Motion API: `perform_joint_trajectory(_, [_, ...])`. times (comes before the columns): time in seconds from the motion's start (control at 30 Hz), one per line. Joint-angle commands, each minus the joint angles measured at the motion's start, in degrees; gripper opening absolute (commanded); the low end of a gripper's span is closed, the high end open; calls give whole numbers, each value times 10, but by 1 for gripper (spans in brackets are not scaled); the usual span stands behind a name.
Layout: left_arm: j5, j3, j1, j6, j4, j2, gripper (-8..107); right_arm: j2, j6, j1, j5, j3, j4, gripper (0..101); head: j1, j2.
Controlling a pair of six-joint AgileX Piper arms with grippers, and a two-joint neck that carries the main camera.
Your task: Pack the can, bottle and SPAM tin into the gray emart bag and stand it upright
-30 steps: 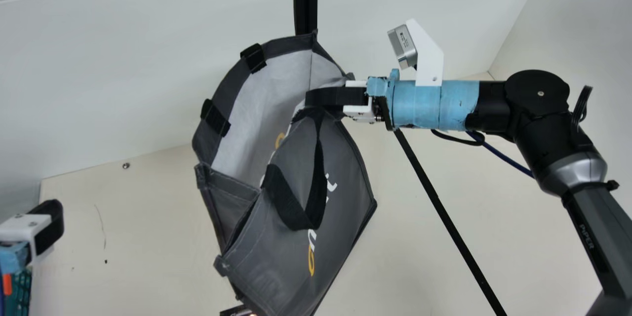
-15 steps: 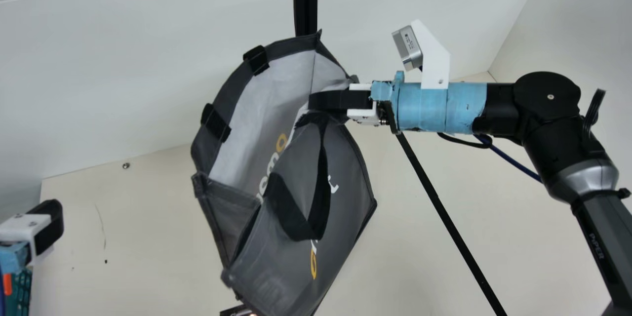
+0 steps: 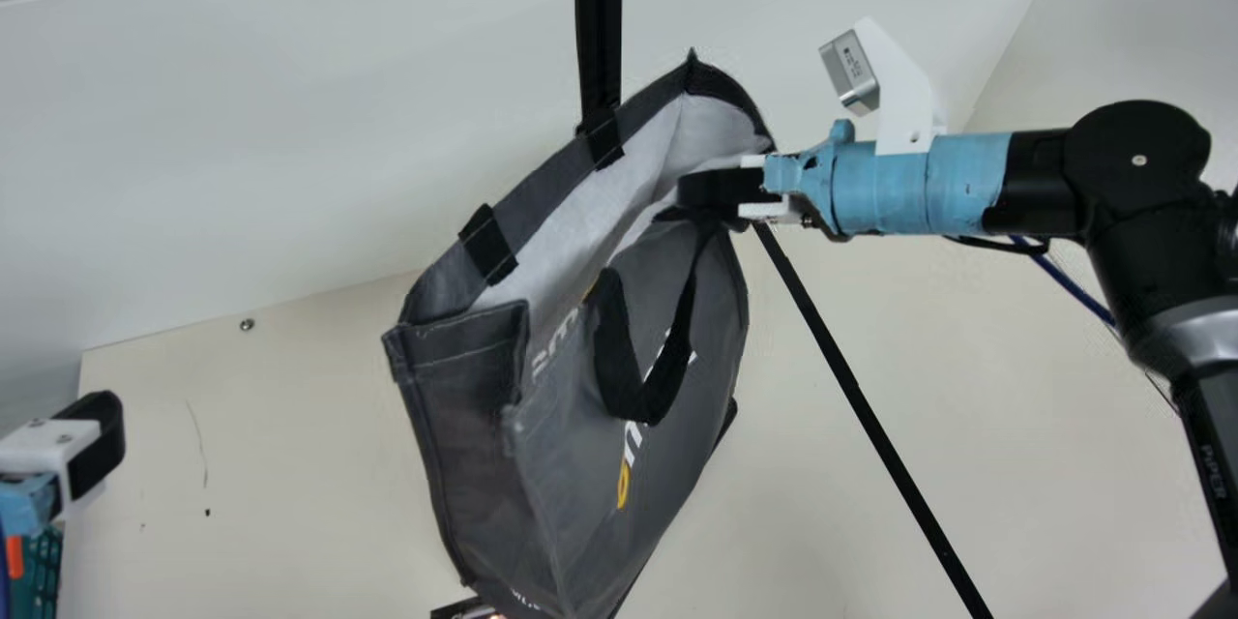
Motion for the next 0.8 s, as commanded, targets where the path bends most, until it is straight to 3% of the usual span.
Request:
perform_joint_trajectory(0.0, [0,0,0,0,0,0,90,0,1,-4,-3,-7,-26,0,-13,0])
perform_joint_trajectory(0.77, [0,0,0,0,0,0,90,15,9,-67,-5,-108,-191,0,-13,0])
